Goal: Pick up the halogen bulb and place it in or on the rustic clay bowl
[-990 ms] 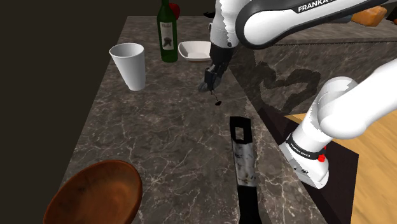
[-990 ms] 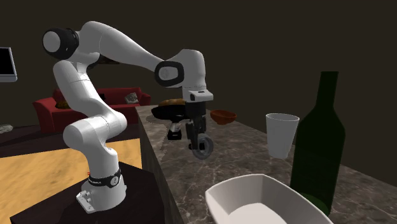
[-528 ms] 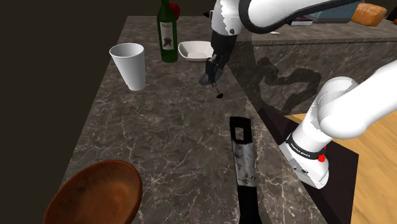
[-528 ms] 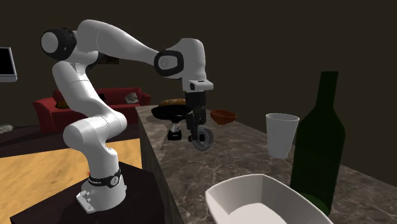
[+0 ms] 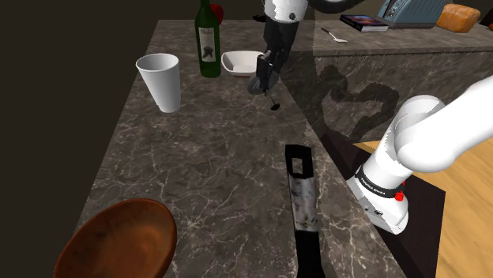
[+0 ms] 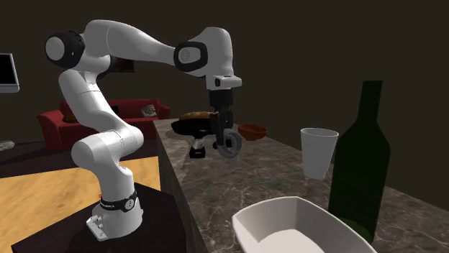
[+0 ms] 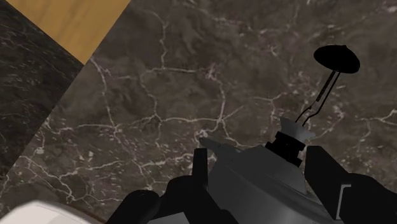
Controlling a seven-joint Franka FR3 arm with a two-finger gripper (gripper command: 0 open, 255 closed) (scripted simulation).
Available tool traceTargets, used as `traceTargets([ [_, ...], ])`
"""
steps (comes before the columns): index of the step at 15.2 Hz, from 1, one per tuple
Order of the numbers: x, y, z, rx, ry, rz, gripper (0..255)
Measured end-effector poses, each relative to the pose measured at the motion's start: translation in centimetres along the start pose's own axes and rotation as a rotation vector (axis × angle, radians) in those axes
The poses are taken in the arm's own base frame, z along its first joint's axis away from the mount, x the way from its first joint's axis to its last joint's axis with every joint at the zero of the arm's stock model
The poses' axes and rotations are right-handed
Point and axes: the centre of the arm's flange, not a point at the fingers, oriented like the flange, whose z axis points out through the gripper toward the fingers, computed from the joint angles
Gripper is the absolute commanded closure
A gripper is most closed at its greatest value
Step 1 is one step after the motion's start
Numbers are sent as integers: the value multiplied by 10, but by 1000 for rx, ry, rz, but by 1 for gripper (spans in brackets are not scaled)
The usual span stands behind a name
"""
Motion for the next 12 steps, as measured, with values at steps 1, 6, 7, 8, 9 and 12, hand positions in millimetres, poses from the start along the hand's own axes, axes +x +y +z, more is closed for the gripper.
traceTargets([
  [1,0,0,-5,0,0,0,255],
  [6,2,1,-31,0,0,0,255],
  [7,3,1,-36,0,0,0,255],
  [8,3,1,-42,0,0,0,255],
  [9,2,1,-47,0,0,0,255],
  [12,5,3,-61,0,0,0,255],
])
